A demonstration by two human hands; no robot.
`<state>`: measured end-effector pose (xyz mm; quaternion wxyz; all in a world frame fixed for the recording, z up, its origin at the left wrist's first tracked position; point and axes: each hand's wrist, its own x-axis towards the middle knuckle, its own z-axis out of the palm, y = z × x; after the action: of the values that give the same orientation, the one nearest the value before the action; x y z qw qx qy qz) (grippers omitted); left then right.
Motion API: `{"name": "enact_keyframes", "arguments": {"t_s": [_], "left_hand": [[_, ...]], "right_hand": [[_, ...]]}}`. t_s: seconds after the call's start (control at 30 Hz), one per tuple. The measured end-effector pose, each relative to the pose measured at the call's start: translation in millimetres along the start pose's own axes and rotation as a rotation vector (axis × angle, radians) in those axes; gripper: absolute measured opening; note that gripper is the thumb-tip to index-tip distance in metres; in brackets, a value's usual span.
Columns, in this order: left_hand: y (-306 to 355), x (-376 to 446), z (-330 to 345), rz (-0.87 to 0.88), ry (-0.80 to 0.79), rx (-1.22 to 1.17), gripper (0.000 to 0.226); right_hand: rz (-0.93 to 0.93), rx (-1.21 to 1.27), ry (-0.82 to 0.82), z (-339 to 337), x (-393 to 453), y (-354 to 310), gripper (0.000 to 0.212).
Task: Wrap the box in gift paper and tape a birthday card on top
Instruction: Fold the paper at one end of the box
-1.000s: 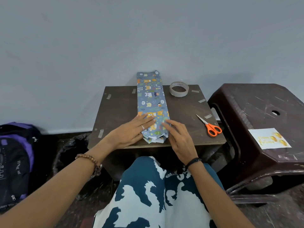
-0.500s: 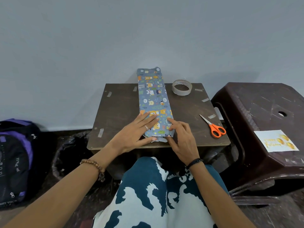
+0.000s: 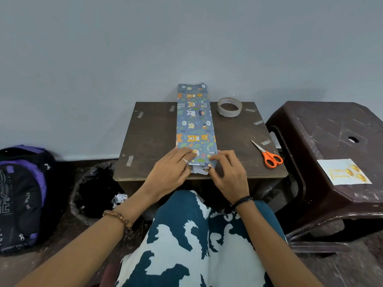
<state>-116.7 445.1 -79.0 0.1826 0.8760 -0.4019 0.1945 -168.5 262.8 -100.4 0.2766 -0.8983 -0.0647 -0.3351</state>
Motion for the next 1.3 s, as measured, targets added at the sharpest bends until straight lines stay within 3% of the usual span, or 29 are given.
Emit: {"name": "enact_keyframes", "arguments": {"t_s": [0.17,0.3,0.47,0.63,0.77,1.3], "left_hand": [[-8.4,-6.4,-10.4,-0.107,-0.186,-0.267,0.052],[-22.0,-12.0,-10.9,-0.031,-0.291,-0.213,0.063],[-25.6,-4.4,-4.3,0.037,-0.217,-0.166,0.05],[-34.7,-2.8,3.9,-0.103,-0.202,-0.278,0.056],[-35.8,-1.8,1.9,-0.1,-0.121,-0.28,0.041],[-36.8,-0.1,16.1,-0.096,0.069,-0.313,0.033]], "right_hand": [[0.018,0.089,-0.099,-9.0,-2.5,-1.1,0.029],[0.033,0.135,-0.124,-11.7,-3.6,0.1,0.043],[0.064,0.115,-0.091,-7.4,-1.0,4.7,0.044],[0.052,0.098,-0.041,0.2,4.6,12.6,0.032],[0.04,0.086,-0.009,2.4,8.4,16.1,0.032],[0.087,0.226,0.031,9.8,13.8,24.8,0.019]]}}
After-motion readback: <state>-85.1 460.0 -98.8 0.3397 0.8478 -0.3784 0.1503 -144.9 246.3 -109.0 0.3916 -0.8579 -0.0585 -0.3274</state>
